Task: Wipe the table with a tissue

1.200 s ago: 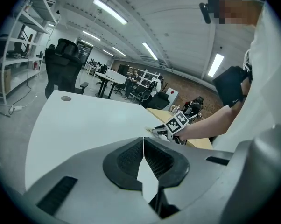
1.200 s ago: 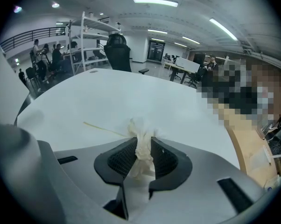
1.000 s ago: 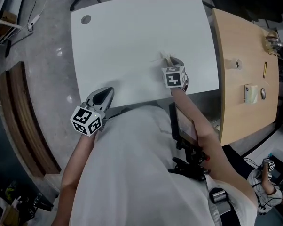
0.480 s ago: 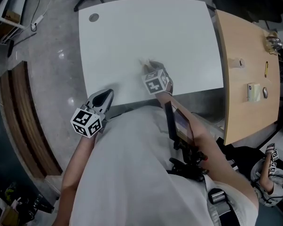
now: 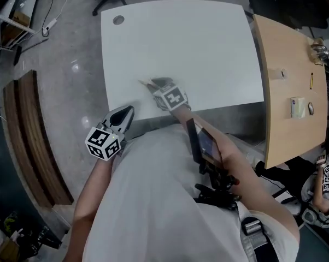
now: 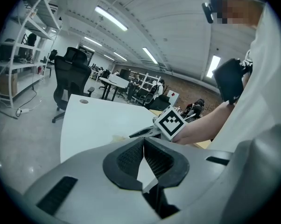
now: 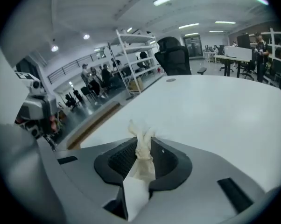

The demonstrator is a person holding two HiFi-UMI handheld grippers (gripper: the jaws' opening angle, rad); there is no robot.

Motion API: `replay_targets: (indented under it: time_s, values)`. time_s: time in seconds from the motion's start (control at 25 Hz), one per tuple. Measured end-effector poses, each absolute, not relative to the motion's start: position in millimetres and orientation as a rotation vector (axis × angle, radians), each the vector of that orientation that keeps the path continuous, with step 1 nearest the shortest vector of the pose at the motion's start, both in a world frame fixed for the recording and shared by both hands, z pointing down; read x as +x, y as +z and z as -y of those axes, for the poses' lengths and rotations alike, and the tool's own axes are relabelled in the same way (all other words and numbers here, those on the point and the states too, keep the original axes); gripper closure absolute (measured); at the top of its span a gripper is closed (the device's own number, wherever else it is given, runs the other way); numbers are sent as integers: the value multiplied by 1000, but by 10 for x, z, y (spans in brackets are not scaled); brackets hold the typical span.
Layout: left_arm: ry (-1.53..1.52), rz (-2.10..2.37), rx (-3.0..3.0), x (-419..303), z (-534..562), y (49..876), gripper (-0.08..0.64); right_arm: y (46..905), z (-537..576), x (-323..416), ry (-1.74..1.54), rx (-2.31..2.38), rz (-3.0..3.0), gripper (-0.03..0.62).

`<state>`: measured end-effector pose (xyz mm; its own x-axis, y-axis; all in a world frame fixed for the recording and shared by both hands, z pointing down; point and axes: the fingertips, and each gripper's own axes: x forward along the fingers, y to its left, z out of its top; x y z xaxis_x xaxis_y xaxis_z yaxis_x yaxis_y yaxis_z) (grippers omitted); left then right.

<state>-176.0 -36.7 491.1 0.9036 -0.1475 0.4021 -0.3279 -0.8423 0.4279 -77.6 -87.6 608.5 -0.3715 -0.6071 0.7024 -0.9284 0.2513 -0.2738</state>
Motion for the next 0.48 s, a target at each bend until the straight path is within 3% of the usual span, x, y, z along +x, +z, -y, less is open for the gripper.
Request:
replay_targets:
  time_s: [0.16,0.48]
  values:
    - [461,367,2553,-1860,420,4930,552,5769,877,-790,906,1434,2200,502]
    - [466,348,2561,-1699,264,4898,552,6150,652,-607,584,1214,2003,502]
